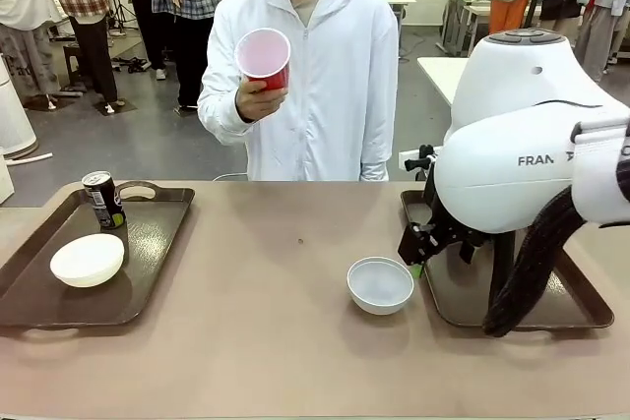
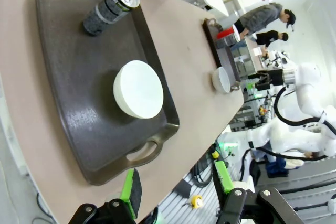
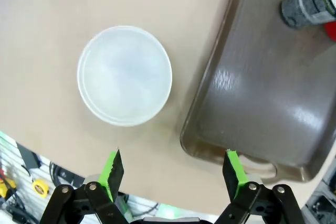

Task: Prepare tableware on both trays.
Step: Pick up a Picnic Bowl from the table and place it on a Handle tray.

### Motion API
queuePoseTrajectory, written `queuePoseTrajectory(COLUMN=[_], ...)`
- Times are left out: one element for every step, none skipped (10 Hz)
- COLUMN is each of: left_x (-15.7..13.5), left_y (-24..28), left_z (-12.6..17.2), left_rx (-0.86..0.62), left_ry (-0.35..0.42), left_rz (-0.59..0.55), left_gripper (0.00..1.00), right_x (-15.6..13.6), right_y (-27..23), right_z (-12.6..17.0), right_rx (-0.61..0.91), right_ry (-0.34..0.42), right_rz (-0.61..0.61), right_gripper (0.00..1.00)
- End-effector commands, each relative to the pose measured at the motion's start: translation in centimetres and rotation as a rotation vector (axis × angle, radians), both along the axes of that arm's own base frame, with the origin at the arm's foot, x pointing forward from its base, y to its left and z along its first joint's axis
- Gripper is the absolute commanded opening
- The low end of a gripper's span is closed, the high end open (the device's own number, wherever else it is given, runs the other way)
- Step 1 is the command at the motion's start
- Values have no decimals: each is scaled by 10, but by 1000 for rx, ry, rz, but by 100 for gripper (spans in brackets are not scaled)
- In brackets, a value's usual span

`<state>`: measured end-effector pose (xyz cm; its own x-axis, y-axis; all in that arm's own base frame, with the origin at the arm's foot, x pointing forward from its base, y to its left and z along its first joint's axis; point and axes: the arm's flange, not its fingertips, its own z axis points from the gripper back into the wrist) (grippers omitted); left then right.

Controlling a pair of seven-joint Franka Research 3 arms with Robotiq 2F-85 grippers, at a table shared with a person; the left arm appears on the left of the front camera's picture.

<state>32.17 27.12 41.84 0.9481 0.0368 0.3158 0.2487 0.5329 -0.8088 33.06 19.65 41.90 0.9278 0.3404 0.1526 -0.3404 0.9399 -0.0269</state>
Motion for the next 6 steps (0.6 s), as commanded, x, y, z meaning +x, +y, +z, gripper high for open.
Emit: queuePoseTrajectory(left_x=[-1,-1,-1,-1,-1,-1], left_y=[0,0,0,0,0,0], left_z=[1,1,1,1,1,1], left_rx=[-3,-3,-3,-3,-3,-3], left_ry=[-4,-4,-4,-4,-4,-4], left_rz=[13,13,13,13,13,13], left_gripper=[73,73,73,73,73,73], right_x=[29,40,49,58,67,74], right_y=[6,7,8,8,8,6], right_z=[-14,-20,-27,-33,-39,-47], right_rx=[55,59,58,57,60,61], right_ry=[-24,-12,-6,0,12,28], right_rz=[9,3,-5,-11,-13,-13], right_gripper=[98,98,98,98,98,98])
